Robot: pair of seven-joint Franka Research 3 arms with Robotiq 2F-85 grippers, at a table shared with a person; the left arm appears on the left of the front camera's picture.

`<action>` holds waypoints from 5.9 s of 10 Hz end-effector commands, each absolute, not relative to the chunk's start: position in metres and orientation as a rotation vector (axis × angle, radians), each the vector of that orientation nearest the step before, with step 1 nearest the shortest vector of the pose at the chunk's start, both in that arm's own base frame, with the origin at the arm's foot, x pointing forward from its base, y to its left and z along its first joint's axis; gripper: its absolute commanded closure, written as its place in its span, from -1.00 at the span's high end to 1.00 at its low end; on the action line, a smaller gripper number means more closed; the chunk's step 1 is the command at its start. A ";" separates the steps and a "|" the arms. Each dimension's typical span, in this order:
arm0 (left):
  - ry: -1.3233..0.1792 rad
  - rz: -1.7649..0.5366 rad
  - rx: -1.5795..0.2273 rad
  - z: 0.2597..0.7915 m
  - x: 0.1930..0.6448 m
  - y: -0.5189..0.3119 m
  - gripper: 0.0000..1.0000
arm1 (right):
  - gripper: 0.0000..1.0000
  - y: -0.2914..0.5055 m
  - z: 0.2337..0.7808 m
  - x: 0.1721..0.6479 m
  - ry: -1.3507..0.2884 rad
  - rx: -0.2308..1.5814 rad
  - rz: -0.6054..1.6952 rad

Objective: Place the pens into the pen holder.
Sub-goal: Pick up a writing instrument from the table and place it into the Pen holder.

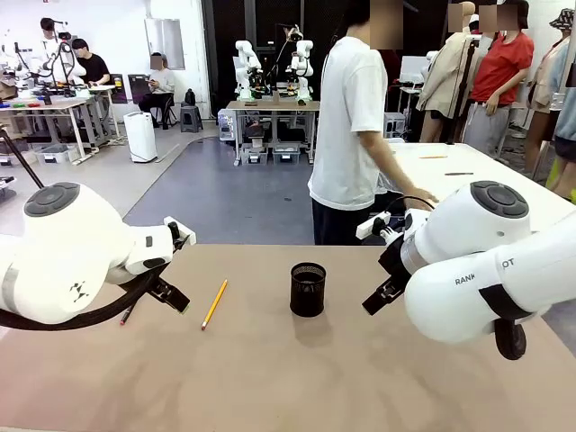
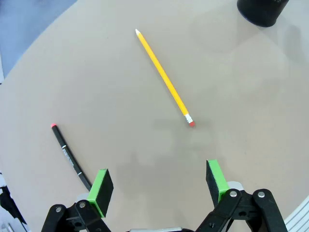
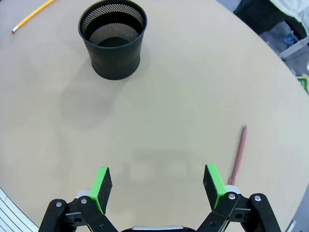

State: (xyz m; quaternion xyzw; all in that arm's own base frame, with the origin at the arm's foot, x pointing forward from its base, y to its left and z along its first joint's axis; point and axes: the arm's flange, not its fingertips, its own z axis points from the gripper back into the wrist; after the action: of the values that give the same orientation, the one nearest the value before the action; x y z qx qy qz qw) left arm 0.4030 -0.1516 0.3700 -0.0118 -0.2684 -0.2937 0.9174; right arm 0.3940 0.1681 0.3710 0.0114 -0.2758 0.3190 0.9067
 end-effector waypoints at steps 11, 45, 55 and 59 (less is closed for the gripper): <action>-0.495 -0.744 -0.111 0.400 0.396 -0.145 1.00 | 1.00 0.162 0.390 0.387 -0.498 -0.230 0.698; -0.852 -0.948 -0.454 0.529 0.434 -0.018 1.00 | 1.00 0.004 0.525 0.454 -0.792 0.409 0.849; -0.826 -0.957 -0.402 0.529 0.429 -0.017 1.00 | 1.00 0.007 0.527 0.447 -0.771 0.413 0.792; -0.826 -0.957 -0.402 0.529 0.429 -0.017 1.00 | 1.00 0.007 0.526 0.442 -0.748 0.388 0.784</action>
State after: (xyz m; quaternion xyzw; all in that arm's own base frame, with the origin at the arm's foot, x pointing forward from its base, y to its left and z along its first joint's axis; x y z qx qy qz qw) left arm 0.4280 -0.0183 0.5296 -0.1787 -0.3798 -0.4444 0.7914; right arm 0.4423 0.0066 0.5262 0.1826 -0.3533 0.3704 0.8394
